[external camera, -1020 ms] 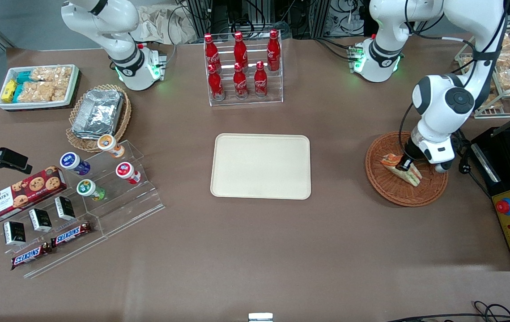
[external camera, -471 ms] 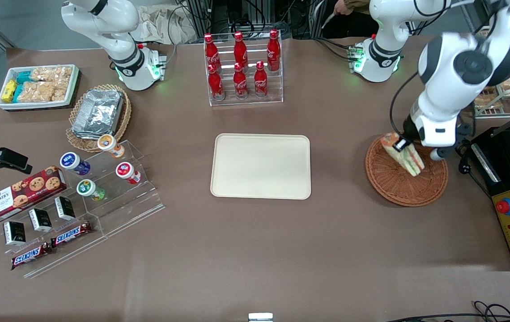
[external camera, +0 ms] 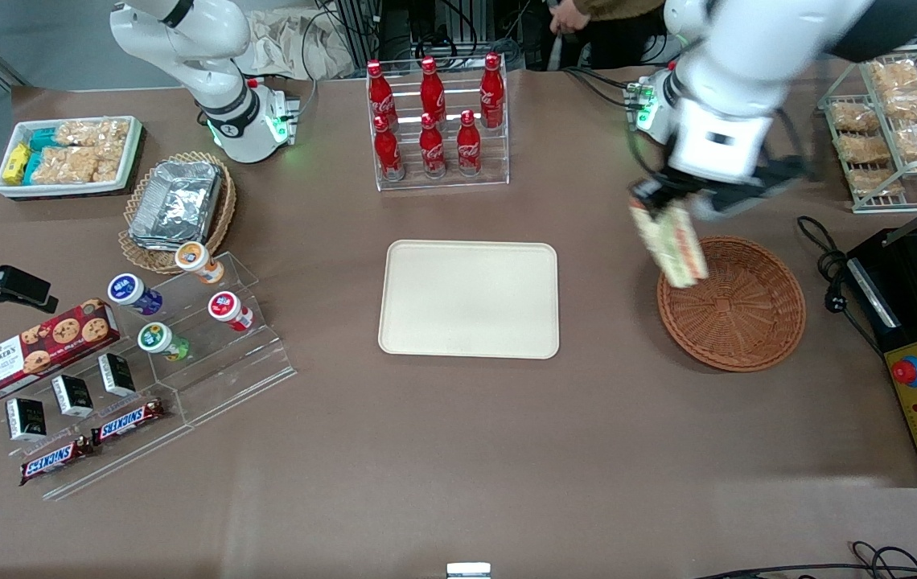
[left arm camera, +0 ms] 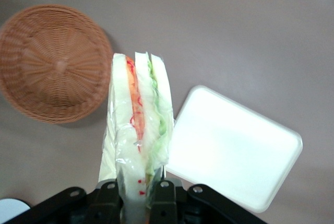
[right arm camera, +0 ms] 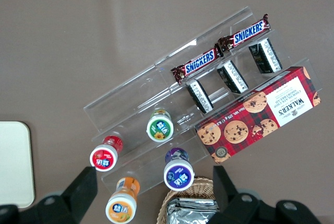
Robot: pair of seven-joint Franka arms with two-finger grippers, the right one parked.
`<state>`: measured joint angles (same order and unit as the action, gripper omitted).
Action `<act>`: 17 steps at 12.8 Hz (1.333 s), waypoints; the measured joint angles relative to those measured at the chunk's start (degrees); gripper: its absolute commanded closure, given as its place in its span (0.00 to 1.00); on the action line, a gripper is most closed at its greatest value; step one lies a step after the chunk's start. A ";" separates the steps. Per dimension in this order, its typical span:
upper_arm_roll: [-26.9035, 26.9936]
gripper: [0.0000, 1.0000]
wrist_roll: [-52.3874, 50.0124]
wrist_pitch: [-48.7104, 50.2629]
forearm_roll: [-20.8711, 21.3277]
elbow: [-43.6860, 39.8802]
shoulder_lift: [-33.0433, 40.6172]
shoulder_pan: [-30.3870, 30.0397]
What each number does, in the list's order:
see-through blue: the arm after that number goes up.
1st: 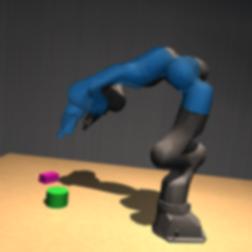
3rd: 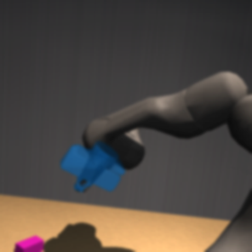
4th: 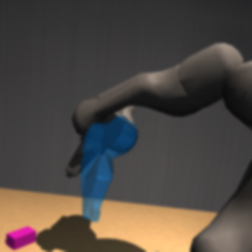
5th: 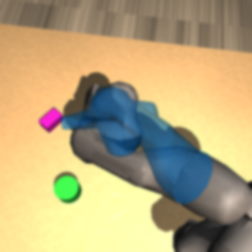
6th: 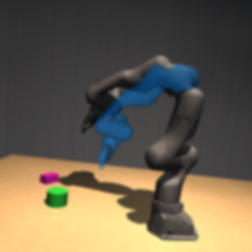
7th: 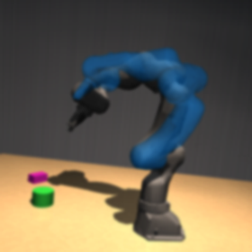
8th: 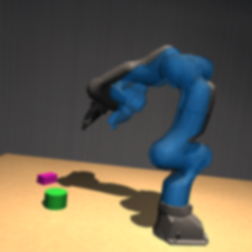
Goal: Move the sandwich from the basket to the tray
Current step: 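Lift the sandwich and carry it toward the cream tray, then lower the held sandwich onto the tray and open the left gripper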
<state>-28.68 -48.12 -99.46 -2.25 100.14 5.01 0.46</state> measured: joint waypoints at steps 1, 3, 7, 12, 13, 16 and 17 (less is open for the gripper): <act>-2.59 1.00 2.61 -0.12 -0.65 -0.07 -0.87 0.10; -6.51 1.00 8.08 -1.42 -1.93 -0.02 -3.50 0.21; -10.05 1.00 11.12 -13.61 1.08 3.55 -14.56 2.99; -10.04 1.00 11.09 -25.23 11.58 8.43 -27.24 5.46; -9.99 1.00 10.74 -25.28 14.12 8.51 -28.68 5.44; -9.69 1.00 7.86 -29.72 17.96 9.63 -31.86 5.43; -9.54 1.00 5.14 -31.58 19.64 10.15 -32.97 5.42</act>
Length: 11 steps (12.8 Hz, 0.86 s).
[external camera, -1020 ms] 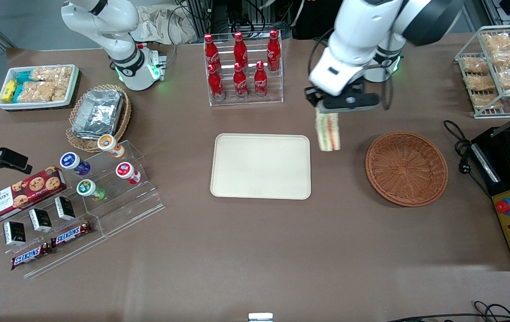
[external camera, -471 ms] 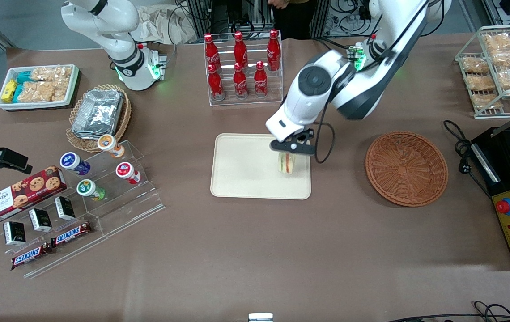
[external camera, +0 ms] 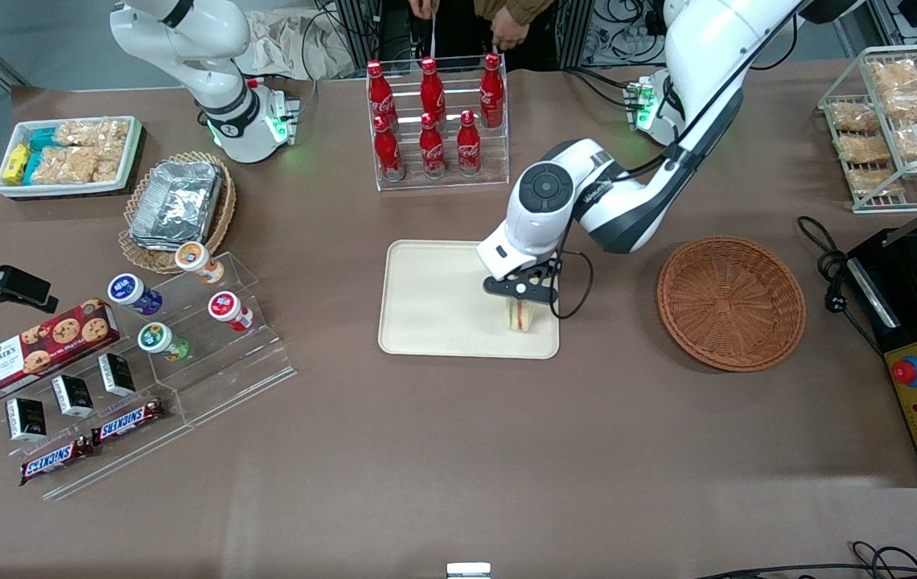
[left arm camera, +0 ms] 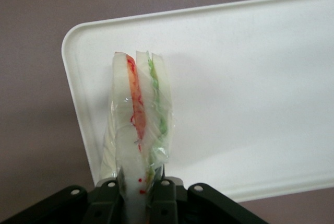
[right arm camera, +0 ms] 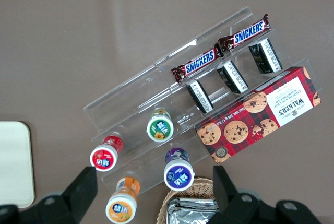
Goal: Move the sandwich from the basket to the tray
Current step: 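Lower the held sandwich onto the tray and open the left gripper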
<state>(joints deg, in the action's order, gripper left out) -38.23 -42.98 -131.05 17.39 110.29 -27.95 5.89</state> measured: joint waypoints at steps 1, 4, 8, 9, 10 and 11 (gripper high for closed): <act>0.06 1.00 -3.56 -1.09 2.18 0.30 -1.20 -0.01; 0.07 0.90 -12.42 -2.65 5.51 0.43 -3.74 0.01; 0.02 0.00 -17.25 -3.50 5.74 0.57 -4.10 0.68; 0.02 0.00 -17.41 -3.50 5.74 0.57 -4.10 0.73; 0.02 0.00 -17.47 -3.50 5.75 0.57 -4.10 0.73; 0.02 0.00 -17.53 -3.50 5.75 0.57 -4.10 0.73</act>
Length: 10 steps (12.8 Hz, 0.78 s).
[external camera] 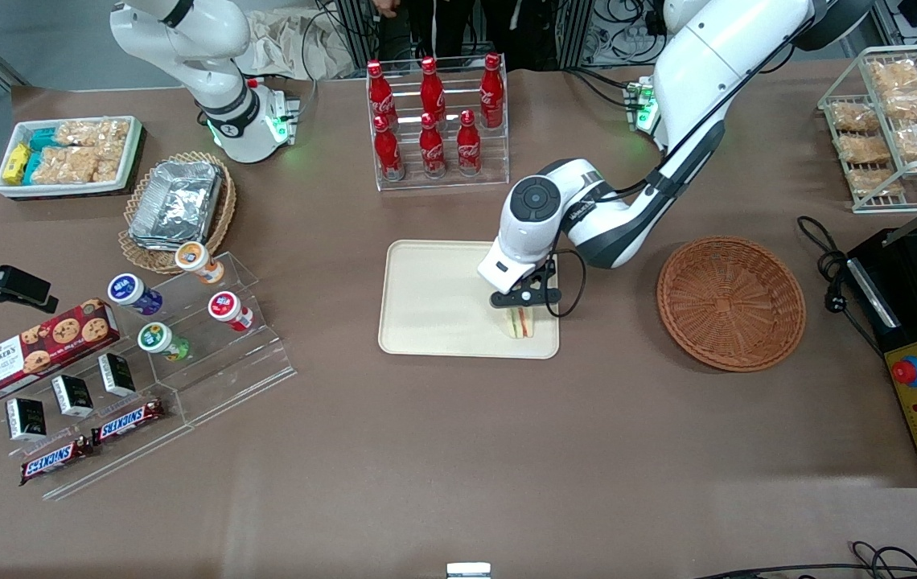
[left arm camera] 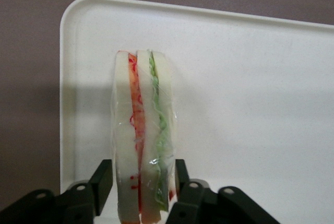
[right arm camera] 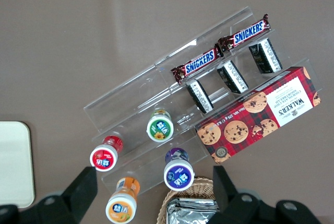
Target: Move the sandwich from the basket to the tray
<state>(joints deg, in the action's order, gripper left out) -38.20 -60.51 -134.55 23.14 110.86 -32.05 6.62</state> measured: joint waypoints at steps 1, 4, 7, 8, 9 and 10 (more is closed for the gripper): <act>0.00 0.00 -0.08 0.00 0.01 -0.01 0.00 -0.01; 0.01 0.00 -0.84 0.24 0.01 -1.09 0.64 -0.26; -0.08 0.00 -5.23 4.29 -1.66 -7.05 5.02 -0.43; -0.08 0.00 -6.63 6.81 -3.05 -9.72 7.24 -0.52; -0.05 0.00 -7.72 10.45 -3.93 -12.50 9.57 -0.86; -0.01 0.00 -8.26 15.38 -4.40 -15.52 11.87 -1.69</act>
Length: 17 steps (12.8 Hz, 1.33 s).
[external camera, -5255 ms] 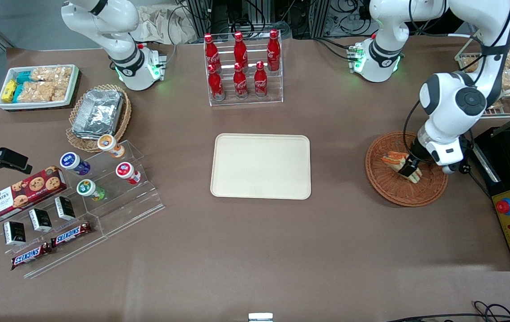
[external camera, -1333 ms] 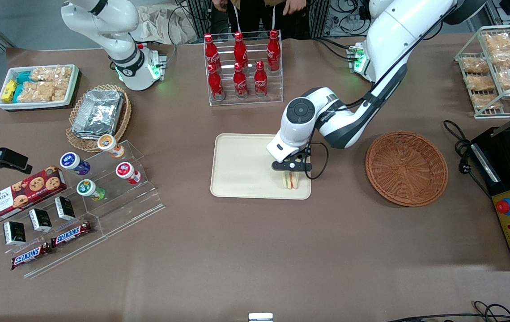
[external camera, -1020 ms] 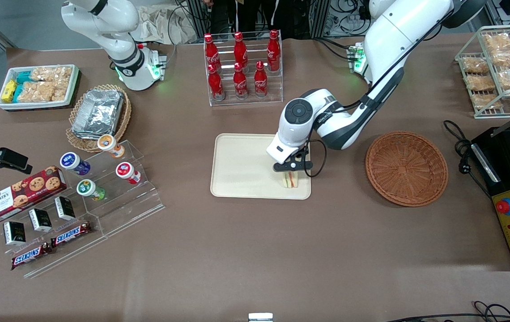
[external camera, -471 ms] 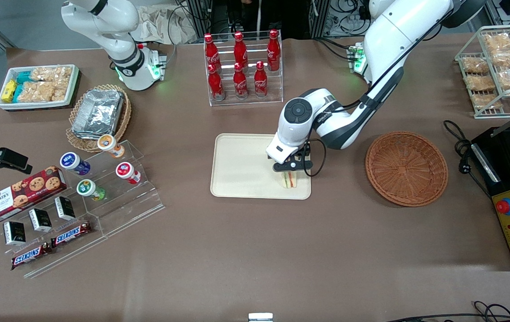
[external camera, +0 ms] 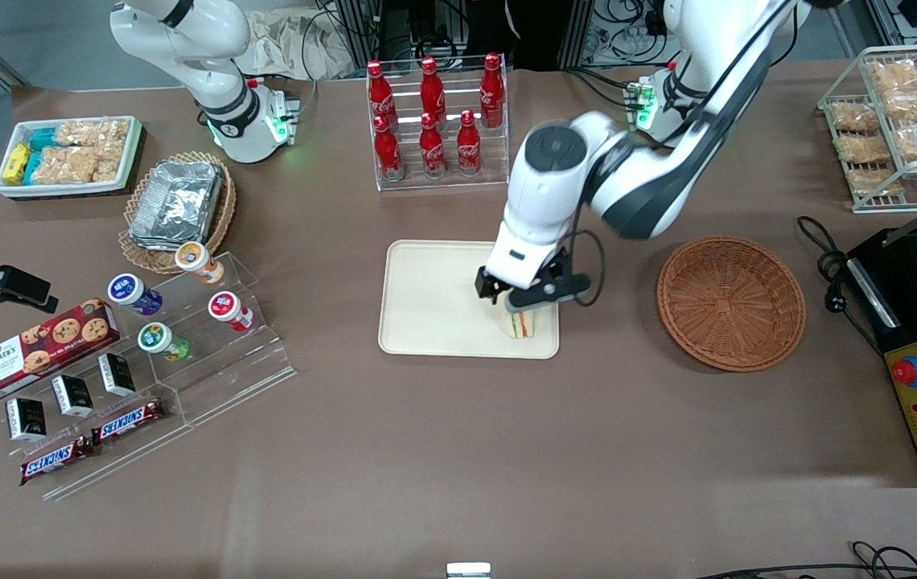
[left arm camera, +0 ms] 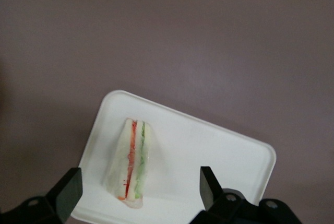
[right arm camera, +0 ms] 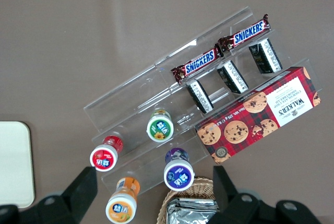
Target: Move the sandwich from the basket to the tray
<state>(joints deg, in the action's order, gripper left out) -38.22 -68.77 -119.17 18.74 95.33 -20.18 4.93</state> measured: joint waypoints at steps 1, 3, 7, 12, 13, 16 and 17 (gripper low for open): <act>0.03 0.00 -0.02 5.80 -0.44 -3.37 2.10 -1.30; 0.58 0.00 1.05 17.27 -1.01 -10.42 4.80 -3.24; 10.84 0.00 16.72 28.26 -7.92 -17.22 9.52 -2.21; 35.38 0.00 56.45 38.38 -17.79 -16.01 19.29 2.75; 37.53 0.00 60.38 37.70 -18.38 -13.20 21.24 2.76; 38.48 0.00 65.71 33.39 -18.50 -3.75 26.05 3.09; 38.69 0.00 69.64 33.52 -18.42 -2.78 26.61 3.10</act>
